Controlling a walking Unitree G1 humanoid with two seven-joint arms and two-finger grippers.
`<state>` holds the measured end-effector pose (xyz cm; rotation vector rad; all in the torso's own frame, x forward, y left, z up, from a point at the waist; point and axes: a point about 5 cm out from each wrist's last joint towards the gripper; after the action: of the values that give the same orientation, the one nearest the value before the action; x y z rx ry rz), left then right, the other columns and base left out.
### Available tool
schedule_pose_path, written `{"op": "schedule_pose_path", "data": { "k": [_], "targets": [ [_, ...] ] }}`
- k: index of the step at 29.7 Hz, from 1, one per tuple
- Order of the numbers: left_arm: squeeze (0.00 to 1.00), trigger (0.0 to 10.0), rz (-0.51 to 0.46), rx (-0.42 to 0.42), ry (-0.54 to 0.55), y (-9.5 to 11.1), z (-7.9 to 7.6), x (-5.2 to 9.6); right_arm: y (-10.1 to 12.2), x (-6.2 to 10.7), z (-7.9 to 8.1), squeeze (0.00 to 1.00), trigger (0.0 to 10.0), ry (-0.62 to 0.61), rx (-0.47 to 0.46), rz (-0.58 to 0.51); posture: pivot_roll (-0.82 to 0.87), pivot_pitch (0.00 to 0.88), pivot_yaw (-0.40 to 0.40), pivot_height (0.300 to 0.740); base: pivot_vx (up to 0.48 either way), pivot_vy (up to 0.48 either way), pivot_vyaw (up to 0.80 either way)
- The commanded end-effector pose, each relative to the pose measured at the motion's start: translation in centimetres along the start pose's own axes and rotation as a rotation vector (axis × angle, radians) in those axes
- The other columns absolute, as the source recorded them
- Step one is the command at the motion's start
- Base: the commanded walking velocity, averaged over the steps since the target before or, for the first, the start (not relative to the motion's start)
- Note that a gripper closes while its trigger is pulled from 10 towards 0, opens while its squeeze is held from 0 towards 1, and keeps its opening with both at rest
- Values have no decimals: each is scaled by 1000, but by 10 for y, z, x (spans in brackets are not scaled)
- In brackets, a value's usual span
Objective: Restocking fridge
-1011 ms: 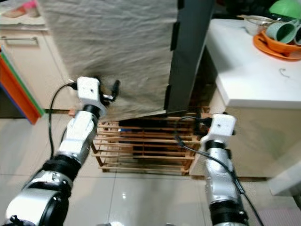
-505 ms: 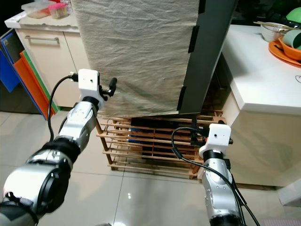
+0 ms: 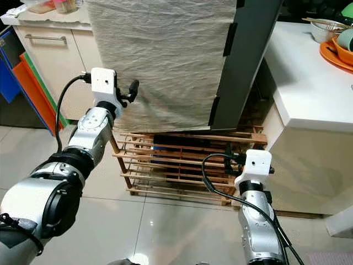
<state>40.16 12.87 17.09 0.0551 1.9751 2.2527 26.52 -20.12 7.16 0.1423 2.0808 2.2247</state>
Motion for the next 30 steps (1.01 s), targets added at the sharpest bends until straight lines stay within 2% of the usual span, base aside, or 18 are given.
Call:
{"op": "schedule_pose_path", "data": {
  "k": [1,6,11,16,17,19,23,27,30],
  "targets": [
    [0,10000,-21,13,18,8,8,-3,5,-1,0,0,10000,12,11,-13,-15,51,5,740,0,0,0],
    [0,10000,-57,-28,6,17,8,-6,6,1,-1,0,10000,14,18,-12,-31,50,3,740,0,0,0],
    [0,10000,-5,-65,1,17,5,-8,6,5,-2,0,10000,9,16,-8,-43,56,2,740,0,0,0],
    [0,10000,68,-48,17,8,5,-8,6,5,3,0,10000,23,9,1,-32,47,1,740,0,0,0],
    [0,10000,89,-9,8,2,5,-6,7,2,7,0,10000,33,2,-6,-15,39,9,740,0,0,0],
    [0,10000,93,6,1,0,5,-5,8,0,10,0,10000,37,-2,-9,1,32,14,740,0,0,0],
    [0,10000,61,36,-18,-6,4,0,14,-8,19,0,10000,49,-32,-33,45,22,21,740,0,0,0],
    [0,10000,1,20,-33,-8,4,5,14,-14,26,0,10000,70,-43,-32,85,8,12,740,0,0,0],
    [0,10000,-25,24,-2,-7,11,7,12,-17,30,0,10000,87,-42,-26,93,0,9,740,420,0,0]
  ]
}}
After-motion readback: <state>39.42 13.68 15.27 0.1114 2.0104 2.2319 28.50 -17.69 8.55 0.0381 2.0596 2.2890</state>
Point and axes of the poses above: a point about 5 cm out from each wrist's last joint towards the gripper, its own x axis pointing back from the gripper into the wrist, its own y axis along the axis of the wrist's last joint, z = x × y, and after that the axes turned 6 degrees about -x, right-handed
